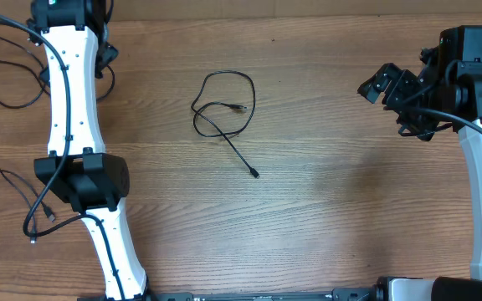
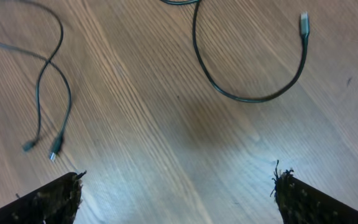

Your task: Untangle cables

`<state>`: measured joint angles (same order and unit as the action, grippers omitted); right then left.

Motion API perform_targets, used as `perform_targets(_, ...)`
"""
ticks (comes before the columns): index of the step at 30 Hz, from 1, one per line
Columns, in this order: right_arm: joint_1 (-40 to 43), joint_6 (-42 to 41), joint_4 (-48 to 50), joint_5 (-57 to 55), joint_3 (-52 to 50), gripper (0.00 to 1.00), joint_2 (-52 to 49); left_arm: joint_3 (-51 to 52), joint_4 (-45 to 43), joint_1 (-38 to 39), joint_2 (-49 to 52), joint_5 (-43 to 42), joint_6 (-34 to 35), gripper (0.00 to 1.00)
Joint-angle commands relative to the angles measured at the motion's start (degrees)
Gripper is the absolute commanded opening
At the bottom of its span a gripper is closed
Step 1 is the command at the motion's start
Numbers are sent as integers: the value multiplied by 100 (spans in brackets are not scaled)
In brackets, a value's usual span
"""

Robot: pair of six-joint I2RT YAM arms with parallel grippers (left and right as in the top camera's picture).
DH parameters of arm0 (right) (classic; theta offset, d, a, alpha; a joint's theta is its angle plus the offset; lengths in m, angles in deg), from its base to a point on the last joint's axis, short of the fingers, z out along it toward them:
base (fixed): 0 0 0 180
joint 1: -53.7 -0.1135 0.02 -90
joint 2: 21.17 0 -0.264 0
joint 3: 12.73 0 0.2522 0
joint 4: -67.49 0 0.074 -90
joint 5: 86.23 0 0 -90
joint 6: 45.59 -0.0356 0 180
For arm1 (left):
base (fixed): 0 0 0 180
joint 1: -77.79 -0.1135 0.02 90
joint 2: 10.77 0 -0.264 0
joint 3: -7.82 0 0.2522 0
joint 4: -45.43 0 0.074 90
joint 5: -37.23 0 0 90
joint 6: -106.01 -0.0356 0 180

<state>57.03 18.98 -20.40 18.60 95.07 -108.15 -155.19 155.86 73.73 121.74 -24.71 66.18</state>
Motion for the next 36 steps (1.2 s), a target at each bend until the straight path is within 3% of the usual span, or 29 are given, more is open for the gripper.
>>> perform_targets(1,17,22,33,28,-31,100,-17,-15,15,-103,15,-157,-798,100)
perform_targets(6,17,22,33,28,-31,100,-17,-9,15,-625,11,-199,92,100)
perform_targets(9,17,22,33,28,-31,100,-17,9,15,-1027,13,68,105,100)
perform_targets(12,17,22,33,28,-31,100,-17,166,17,-1447,11,87,-308,100)
perform_targets(15,17,22,33,26,-31,100,-17,761,17,-1917,-74,142,-520,100)
perform_targets(19,17,22,33,28,-31,100,-17,1373,17,-2402,-619,433,-501,99)
perform_targets(26,17,22,33,28,-31,100,-17,1534,15,-3401,-3115,-162,-293,100)
perform_targets(33,17,22,33,28,-31,100,-17,2800,15,-3724,-3759,-153,411,98)
perform_targets(36,17,22,33,26,-31,100,-17,3786,-55,-3724,-3766,-120,848,96)
